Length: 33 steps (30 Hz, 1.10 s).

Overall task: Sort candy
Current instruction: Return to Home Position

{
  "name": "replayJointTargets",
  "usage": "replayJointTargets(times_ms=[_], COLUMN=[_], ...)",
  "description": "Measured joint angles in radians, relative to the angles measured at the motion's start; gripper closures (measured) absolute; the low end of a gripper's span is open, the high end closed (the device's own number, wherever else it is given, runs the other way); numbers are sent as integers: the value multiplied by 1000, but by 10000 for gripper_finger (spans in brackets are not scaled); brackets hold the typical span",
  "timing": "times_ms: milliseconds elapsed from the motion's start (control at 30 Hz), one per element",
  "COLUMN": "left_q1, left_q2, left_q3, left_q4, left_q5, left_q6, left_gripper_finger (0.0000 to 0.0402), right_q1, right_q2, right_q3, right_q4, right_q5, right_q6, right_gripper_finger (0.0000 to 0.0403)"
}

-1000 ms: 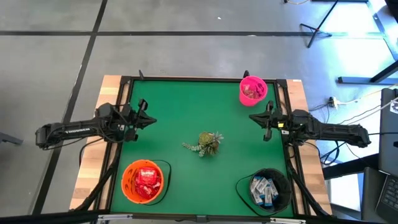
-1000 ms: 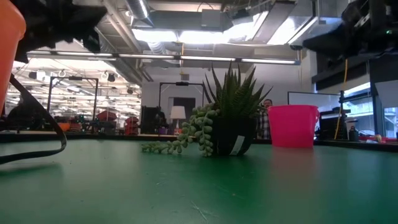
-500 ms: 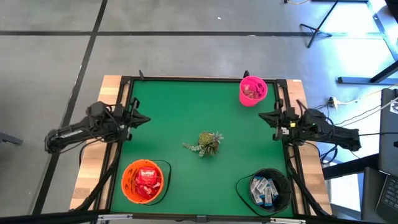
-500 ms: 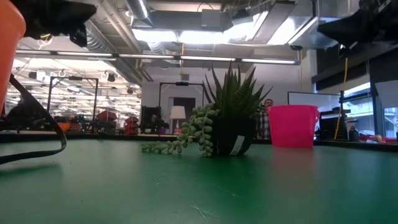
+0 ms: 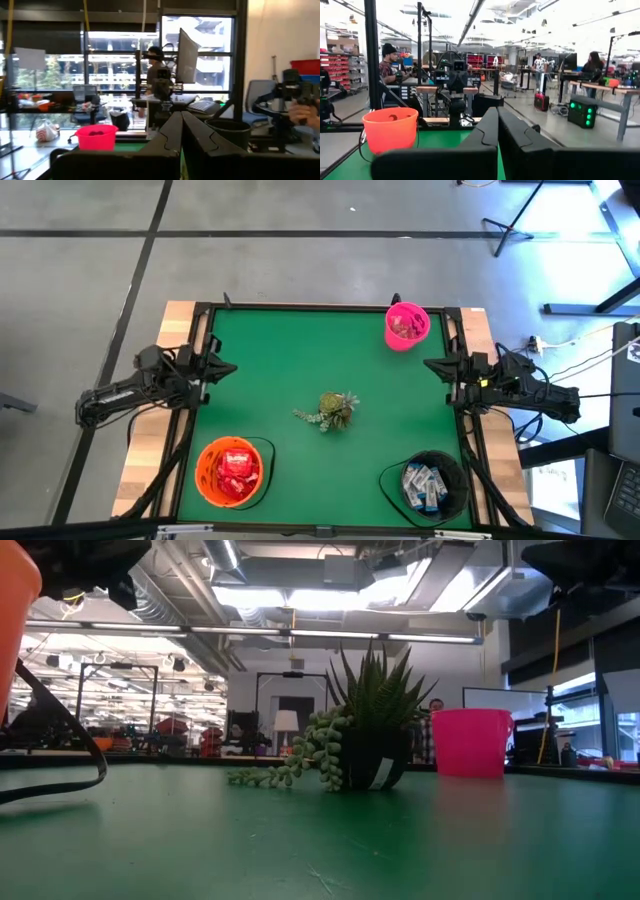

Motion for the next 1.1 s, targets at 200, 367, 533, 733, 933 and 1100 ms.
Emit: replayJointTargets(times_ms=[200, 367, 533, 733, 933, 1100], left_q1=[0, 0, 0, 0, 0, 0], left_q2=[0, 0, 0, 0, 0, 0], left_q3=[0, 0, 0, 0, 0, 0], left_q4=[19, 18, 13, 13, 12, 12], left_q5=[-64, -61, -60, -60, -59, -59], left_q6=[-1, 0, 0, 0, 0, 0], left_gripper_finger=[401, 401, 401, 401, 401, 401], right_q1=[0, 0, 0, 0, 0, 0], right_q2=[0, 0, 0, 1, 2, 2], right_q3=[-13, -38, -45, -45, -45, -45], right_q4=[-37, -50, -93, -138, -174, -197], right_q5=[22, 22, 67, 91, 91, 91], right_q6=[24, 38, 82, 78, 78, 78], right_gripper_finger=[402, 402, 402, 402, 402, 402])
